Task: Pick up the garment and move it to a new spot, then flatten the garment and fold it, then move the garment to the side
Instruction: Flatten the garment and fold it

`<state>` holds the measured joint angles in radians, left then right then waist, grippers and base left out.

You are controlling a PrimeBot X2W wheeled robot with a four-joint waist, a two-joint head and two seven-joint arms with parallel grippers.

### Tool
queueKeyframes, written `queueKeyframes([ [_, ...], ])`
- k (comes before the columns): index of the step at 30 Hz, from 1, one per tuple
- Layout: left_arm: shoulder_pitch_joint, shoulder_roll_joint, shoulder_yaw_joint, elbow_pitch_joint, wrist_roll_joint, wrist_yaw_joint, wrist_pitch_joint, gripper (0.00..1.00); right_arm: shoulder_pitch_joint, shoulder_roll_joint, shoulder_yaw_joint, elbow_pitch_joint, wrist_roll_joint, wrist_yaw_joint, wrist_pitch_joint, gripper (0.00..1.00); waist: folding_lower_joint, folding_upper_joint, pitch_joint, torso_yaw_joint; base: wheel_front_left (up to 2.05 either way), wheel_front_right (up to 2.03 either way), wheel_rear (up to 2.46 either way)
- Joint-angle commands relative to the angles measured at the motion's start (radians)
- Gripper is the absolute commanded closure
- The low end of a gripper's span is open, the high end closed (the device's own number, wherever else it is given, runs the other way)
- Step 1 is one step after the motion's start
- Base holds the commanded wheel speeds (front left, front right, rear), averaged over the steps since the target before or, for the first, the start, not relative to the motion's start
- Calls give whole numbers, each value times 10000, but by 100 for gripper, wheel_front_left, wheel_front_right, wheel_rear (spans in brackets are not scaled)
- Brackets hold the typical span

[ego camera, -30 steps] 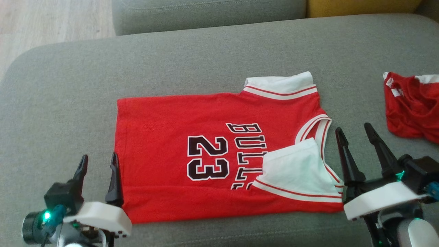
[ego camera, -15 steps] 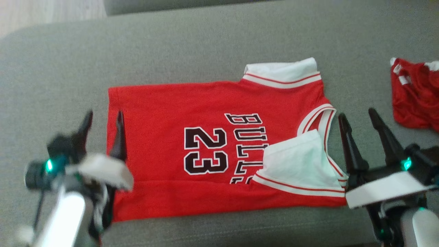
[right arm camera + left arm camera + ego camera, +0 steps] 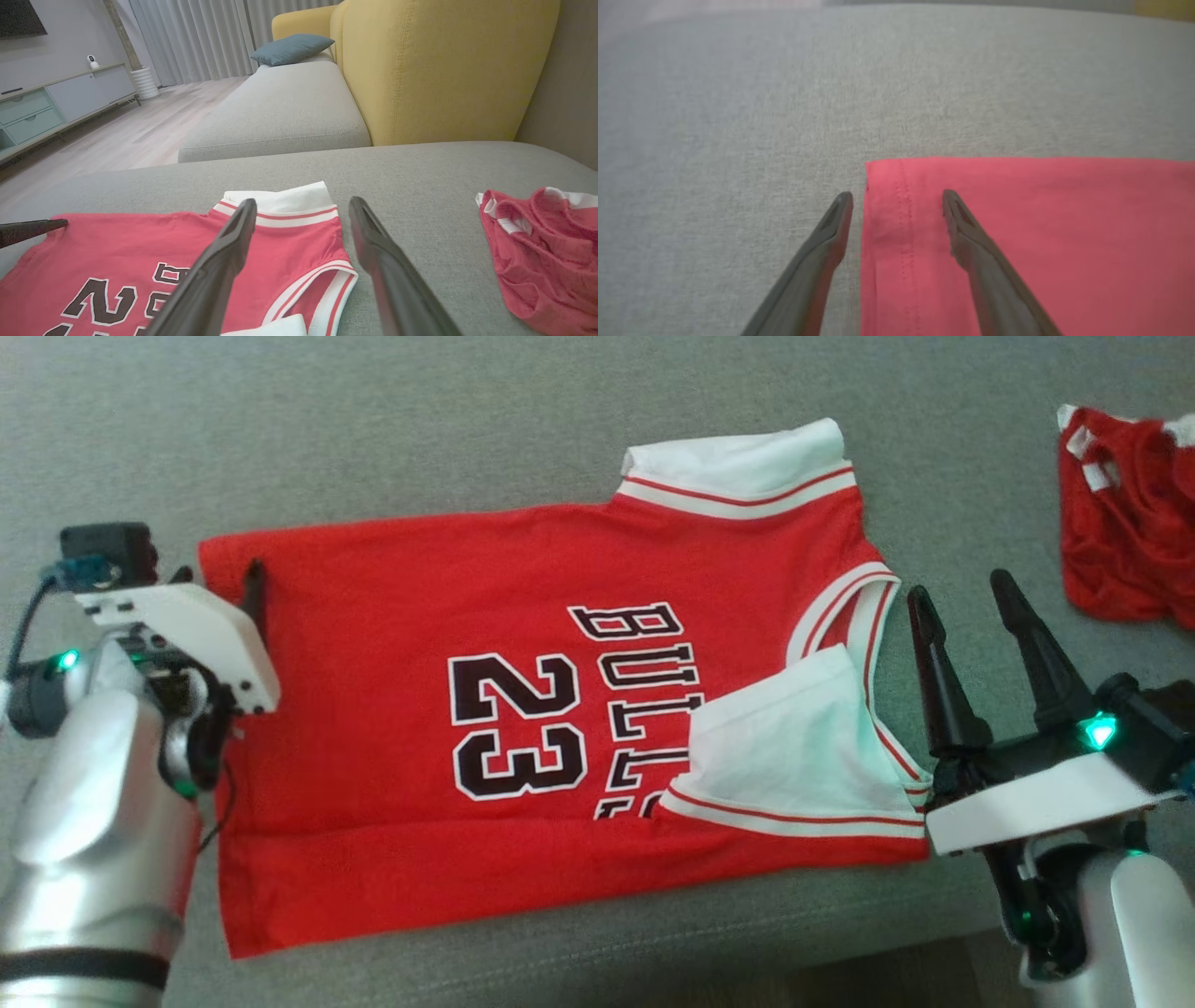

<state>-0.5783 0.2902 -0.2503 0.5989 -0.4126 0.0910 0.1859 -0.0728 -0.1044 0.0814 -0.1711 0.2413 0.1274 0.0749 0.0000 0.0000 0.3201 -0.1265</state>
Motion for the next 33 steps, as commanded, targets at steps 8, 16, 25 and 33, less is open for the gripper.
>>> queueKeyframes([
  [8, -1324, 618, 395, 1313, -329, -422, 527, 0, -293, -34, 147, -56, 240, 33, -131, 0, 0, 0, 220, -206, 0, 0, 0],
  [16, -1878, 622, 68, 2173, -357, -924, 791, 100, -1030, -611, 34, 327, 587, 33, 450, 0, 0, 0, 299, -207, 0, 0, 0],
  [25, -2610, 74, -269, 2276, -238, -971, 208, 100, -4156, -2089, 809, 2331, 1796, 33, 1948, 0, 0, 0, 746, 509, 0, 0, 0],
  [33, -3319, -416, -564, 2494, -170, -1153, -277, 100, -6909, -2962, 2495, 5111, 2610, 33, 3075, 0, 0, 0, 1349, 1226, 0, 0, 0],
])
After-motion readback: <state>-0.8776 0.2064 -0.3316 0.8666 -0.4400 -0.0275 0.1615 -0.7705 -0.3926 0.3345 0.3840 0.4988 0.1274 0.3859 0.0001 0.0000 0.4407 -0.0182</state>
